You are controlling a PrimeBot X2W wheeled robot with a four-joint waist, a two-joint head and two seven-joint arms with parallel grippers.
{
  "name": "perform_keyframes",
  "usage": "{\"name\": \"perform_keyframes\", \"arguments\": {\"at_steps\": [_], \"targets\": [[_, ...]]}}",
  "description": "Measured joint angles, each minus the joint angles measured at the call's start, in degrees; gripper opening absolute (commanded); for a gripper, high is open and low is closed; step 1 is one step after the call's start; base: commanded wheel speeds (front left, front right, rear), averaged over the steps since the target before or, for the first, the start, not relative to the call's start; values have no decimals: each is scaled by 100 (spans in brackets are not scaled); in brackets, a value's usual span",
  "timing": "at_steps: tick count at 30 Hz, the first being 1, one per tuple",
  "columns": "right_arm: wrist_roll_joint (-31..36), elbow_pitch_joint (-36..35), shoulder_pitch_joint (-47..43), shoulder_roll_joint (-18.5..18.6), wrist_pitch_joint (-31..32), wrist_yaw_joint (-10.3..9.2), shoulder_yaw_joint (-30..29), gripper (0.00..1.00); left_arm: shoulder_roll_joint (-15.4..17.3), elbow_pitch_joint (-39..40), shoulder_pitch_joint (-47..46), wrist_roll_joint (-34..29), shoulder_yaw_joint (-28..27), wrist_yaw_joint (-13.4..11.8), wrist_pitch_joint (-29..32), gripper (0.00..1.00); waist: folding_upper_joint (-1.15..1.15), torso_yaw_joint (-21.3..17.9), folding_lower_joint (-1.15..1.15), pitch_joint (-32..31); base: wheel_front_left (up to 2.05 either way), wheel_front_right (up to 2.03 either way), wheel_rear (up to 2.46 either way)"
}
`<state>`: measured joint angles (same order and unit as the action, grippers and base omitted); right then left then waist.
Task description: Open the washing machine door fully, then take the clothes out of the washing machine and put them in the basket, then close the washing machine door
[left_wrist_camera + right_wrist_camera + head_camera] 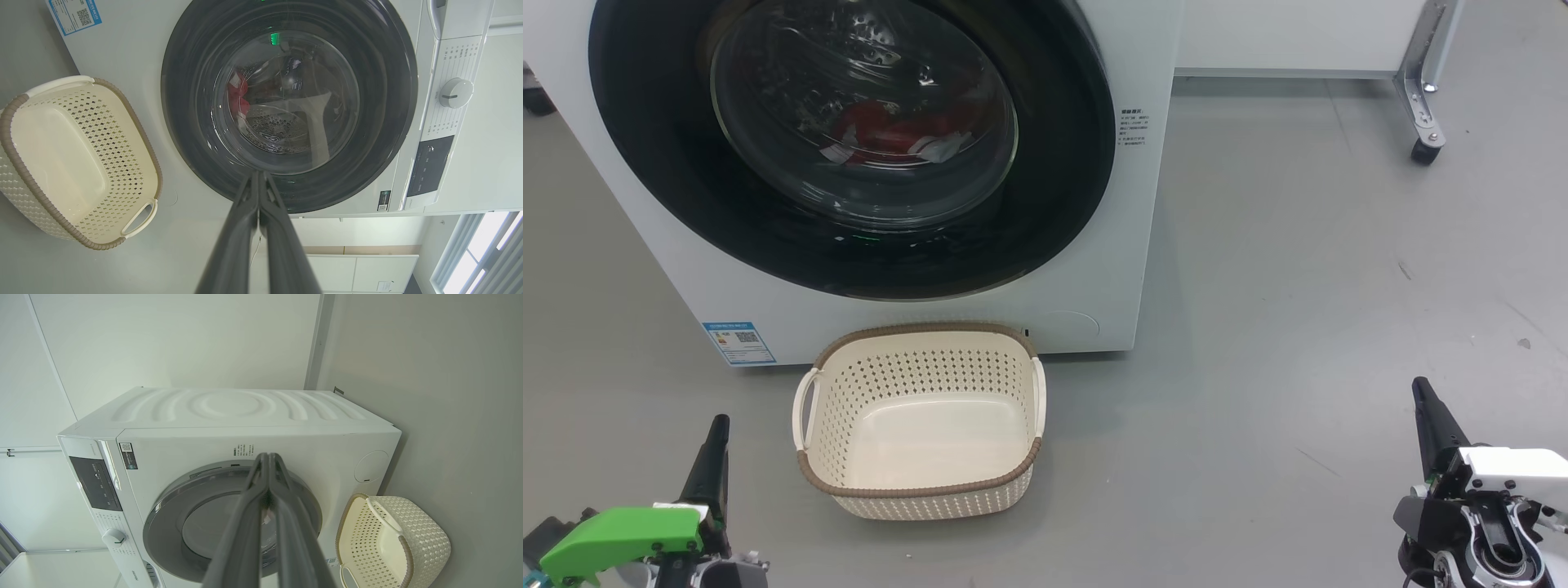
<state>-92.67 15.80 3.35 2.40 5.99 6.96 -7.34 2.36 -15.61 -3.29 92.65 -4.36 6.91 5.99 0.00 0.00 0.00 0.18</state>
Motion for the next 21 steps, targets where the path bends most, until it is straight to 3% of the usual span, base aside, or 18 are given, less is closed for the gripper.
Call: {"name": "perform_keyframes", "arguments": {"at_steps": [4,5,21], "targets": [[0,2,-1,-1,0,0,0,0,0,-2,0,0,0,0,0,0,0,0,0,0,0,0,0],[0,41,-26,-15,-1,-3,2,100,-10,-53,19,0,9,-4,-2,100,0,0,0,0,0,0,0],[155,227,-268,-131,-136,-5,16,100,-125,-181,222,-51,118,-5,-88,100,0,-5,0,3,0,0,0]]}}
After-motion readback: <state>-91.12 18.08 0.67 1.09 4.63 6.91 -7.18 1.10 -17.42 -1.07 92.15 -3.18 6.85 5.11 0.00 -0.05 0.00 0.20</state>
